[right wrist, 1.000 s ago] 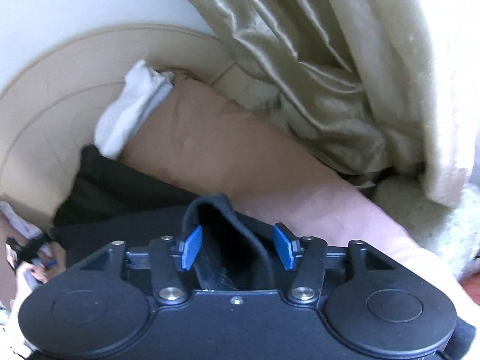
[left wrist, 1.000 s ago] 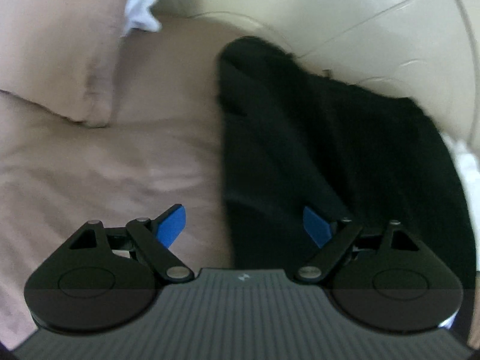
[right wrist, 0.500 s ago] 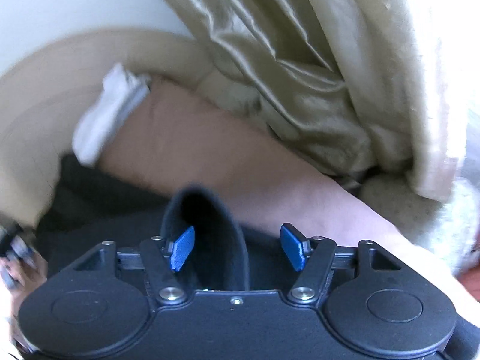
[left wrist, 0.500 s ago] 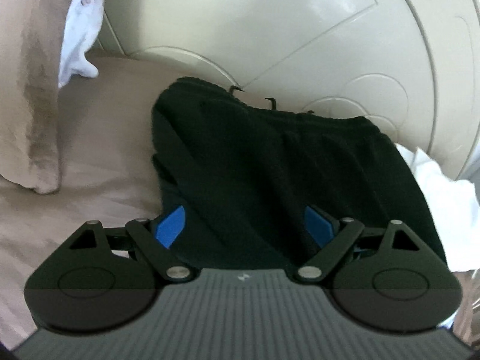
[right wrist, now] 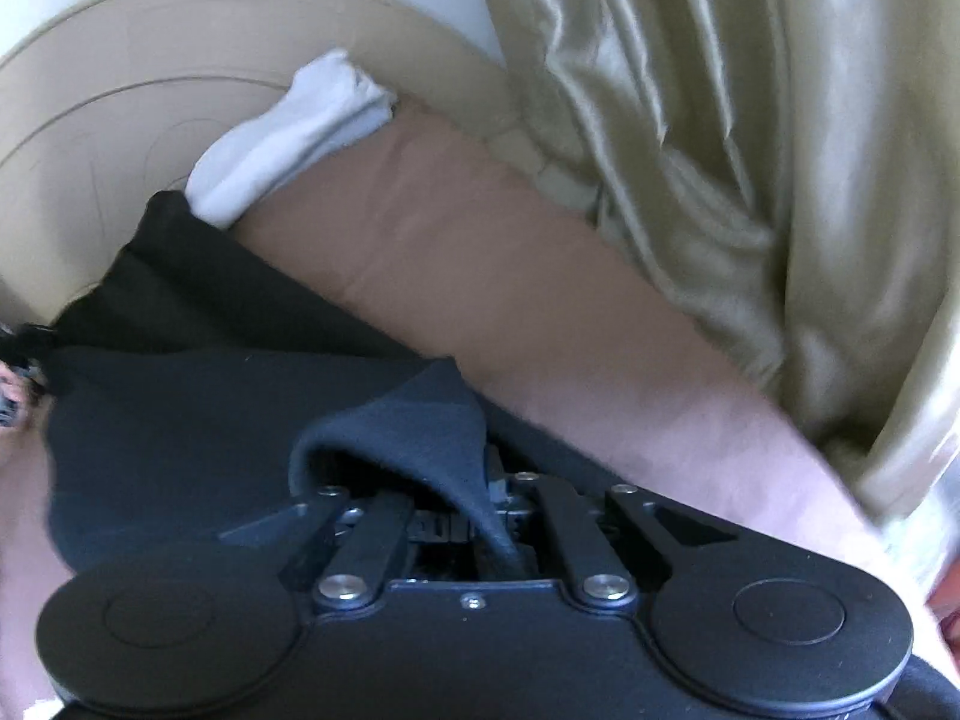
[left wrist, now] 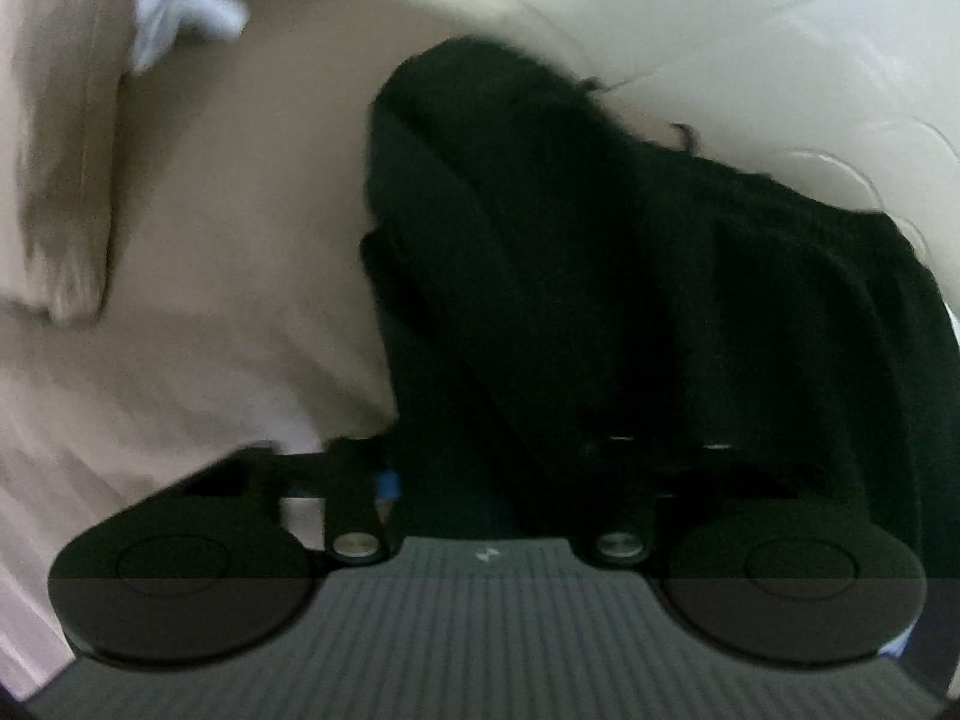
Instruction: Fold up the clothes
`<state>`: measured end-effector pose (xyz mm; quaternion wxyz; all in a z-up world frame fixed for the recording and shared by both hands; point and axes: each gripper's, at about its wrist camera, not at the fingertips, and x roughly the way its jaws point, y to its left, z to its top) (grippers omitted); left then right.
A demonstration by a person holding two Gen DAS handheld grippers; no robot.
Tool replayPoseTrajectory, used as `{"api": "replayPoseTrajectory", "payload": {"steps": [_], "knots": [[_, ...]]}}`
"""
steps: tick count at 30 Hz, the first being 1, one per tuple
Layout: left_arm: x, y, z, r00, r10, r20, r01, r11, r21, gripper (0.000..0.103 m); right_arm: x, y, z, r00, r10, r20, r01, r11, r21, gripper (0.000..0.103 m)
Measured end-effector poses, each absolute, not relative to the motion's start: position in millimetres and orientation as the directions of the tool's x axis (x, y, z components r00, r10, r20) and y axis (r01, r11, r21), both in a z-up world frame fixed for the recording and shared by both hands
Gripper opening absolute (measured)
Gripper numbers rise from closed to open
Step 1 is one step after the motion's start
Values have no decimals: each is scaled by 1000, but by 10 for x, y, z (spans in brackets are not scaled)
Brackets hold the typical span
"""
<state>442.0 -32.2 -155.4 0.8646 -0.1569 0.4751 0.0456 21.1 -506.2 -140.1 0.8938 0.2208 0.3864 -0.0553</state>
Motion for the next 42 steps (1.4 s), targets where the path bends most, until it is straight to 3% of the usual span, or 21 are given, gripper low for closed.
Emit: {"api": "replayPoseTrajectory", "payload": {"steps": [2,7,10,13,16,19,21,26,29,32,36,42], "knots": [[4374,-416,-1418,569,-45,-821,-199,961,-190,23,167,-5031,-1342,713,50,-699,276,897,346,4],[4402,-582,-1027,620,-79,-781,-195,948,-251,18,-10,-5058,-999,776,44,-629,264,883,389,3],[4401,-886,-684,673,-129,-729,-112,956,-273,17,-253,-5145,-700,828,-8,-561,292,860,419,2],[4386,-1446,-276,728,-186,-660,37,972,-234,17,-468,-5176,-464,815,-121,-567,379,851,363,2],[4463,-2065,-295,681,-196,-706,125,981,-151,18,-638,-5316,-401,764,-141,-630,448,819,360,2],[4540,-2683,-315,632,-197,-750,217,973,-73,35,-725,-5399,-527,679,-149,-718,515,794,322,2],[4467,-2941,-421,604,-185,-775,257,966,-31,39,-711,-5439,-702,624,-160,-765,549,786,284,2],[3937,-2730,-449,630,-238,-739,308,950,-43,69,-670,-5588,-950,612,-205,-764,595,756,273,3],[3653,-2375,-404,604,-283,-745,329,940,-91,69,-652,-5670,-1026,632,-185,-752,582,755,303,10],[3351,-2036,-345,583,-276,-764,355,932,-65,69,-777,-5732,-1112,667,-153,-729,563,745,358,41],[2826,-1776,-222,507,-339,-792,518,855,-34,69,-946,-5727,-1226,689,-98,-718,532,742,409,47],[1945,-1687,-18,469,-326,-821,605,795,29,69,-1256,-5519,-1199,701,-108,-705,505,773,384,49]]}}
